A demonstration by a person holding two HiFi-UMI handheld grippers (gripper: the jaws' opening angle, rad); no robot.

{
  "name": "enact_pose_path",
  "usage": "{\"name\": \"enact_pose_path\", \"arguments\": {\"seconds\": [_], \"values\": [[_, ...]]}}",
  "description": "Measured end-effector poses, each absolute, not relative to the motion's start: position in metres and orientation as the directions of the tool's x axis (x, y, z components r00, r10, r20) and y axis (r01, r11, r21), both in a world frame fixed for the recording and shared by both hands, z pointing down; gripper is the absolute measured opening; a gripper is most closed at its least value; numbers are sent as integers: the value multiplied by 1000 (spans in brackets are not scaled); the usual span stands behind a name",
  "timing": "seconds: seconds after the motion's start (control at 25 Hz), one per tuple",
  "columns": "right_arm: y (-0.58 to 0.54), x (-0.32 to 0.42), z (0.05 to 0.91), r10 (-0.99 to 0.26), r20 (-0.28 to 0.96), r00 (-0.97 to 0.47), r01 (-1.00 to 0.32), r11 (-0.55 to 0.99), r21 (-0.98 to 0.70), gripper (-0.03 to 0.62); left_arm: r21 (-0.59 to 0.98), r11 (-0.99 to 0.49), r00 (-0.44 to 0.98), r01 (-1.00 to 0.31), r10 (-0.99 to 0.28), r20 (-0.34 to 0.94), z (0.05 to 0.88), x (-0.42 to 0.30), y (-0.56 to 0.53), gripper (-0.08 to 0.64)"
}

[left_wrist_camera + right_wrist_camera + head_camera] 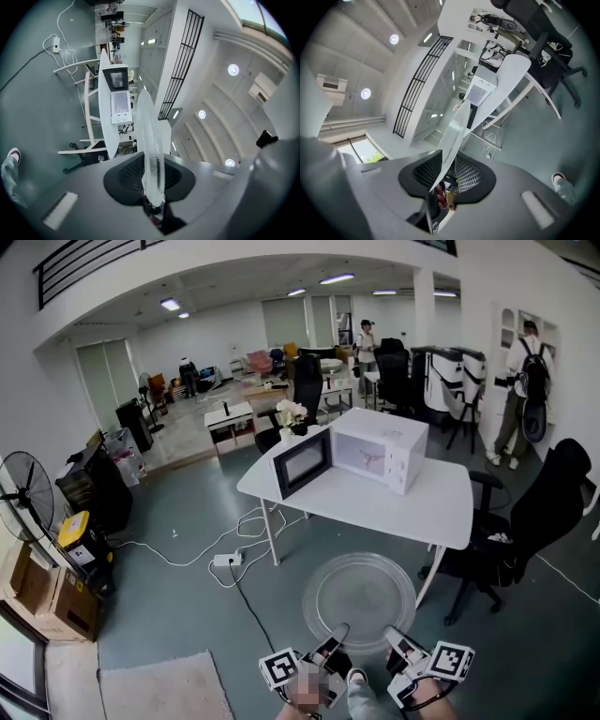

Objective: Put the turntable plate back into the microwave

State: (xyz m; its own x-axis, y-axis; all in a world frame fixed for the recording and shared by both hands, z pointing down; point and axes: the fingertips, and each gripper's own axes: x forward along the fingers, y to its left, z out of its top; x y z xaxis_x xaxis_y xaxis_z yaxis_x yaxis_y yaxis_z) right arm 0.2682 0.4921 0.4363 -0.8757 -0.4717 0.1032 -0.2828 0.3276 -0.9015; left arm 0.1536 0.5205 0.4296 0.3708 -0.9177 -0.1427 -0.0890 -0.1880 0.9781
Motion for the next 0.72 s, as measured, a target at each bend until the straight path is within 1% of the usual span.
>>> {"name": "enact_pose_path", "arguments": {"seconds": [0.12, 0.24, 0.4, 0.6, 0.64, 0.72], "values": [[467, 256, 436, -455, 71, -888, -252, 351, -902, 91, 978, -187, 363, -90, -921, -142, 433, 145, 497, 38], [440, 251, 443, -460, 119, -880, -287, 314, -905, 89, 979, -184, 357, -87, -923, -142, 432, 136, 471, 38], [400, 233, 434, -429, 53, -902, -220, 350, -910, 89, 979, -176, 346, -100, -929, -131, 432, 124, 432, 38], [345, 218, 434, -410, 48, -911, -204, 347, -915, 89, 980, -173, 331, -101, -935, -131, 430, 110, 378, 38], [334, 217, 435, -412, 63, -909, -216, 337, -917, 89, 980, -172, 328, -103, -936, -130, 429, 107, 368, 38], [314, 221, 445, -431, 141, -891, -281, 283, -917, 89, 979, -174, 324, -106, -937, -131, 428, 103, 348, 38]]}}
